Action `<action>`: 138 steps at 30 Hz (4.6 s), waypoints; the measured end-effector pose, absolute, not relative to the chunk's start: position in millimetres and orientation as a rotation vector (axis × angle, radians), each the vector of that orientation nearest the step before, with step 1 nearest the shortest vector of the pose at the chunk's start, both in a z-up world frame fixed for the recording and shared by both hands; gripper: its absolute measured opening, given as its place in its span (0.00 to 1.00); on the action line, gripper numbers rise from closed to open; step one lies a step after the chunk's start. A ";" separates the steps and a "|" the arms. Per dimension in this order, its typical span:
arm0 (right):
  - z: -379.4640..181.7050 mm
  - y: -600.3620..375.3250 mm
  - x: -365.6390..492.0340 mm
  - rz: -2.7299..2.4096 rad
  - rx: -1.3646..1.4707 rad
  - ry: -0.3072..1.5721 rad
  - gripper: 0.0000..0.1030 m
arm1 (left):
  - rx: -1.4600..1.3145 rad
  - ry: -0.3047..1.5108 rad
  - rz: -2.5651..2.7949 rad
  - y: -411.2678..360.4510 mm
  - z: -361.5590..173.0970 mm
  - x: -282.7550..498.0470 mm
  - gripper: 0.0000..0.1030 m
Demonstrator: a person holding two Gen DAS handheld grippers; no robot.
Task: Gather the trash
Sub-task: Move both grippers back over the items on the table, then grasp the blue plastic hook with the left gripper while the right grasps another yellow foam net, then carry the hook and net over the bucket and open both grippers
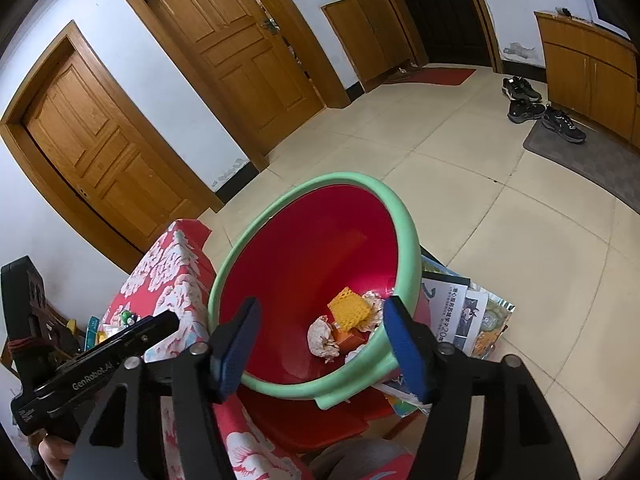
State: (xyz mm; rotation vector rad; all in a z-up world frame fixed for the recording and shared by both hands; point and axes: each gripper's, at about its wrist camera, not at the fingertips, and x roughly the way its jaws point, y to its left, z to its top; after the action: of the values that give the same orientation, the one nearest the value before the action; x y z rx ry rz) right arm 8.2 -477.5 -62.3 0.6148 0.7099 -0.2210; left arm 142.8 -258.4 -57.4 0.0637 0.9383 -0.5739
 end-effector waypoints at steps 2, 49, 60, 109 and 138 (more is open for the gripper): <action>-61.2 -475.2 7.9 -0.216 0.616 0.710 0.69 | 0.044 0.937 -0.564 -250.7 -55.0 141.0 0.52; -38.7 -352.3 36.9 -0.034 0.502 0.818 0.80 | -0.058 0.936 0.038 46.0 -83.8 164.1 0.52; -39.5 -319.3 56.9 0.011 0.445 0.861 0.81 | -0.072 0.960 0.006 54.7 -101.2 171.5 0.52; -83.7 -145.4 175.4 0.394 0.290 1.008 0.37 | -0.344 0.877 0.004 83.8 -77.3 126.2 0.14; -29.6 -233.6 56.2 0.339 0.387 0.822 0.13 | -0.280 0.882 -0.144 10.0 -49.0 98.5 0.14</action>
State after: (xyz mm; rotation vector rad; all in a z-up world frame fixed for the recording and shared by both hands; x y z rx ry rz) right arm 56.2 -233.6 -29.6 0.3867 0.8224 0.3392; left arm 98.5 10.0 -49.0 -0.2796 0.8823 -0.1445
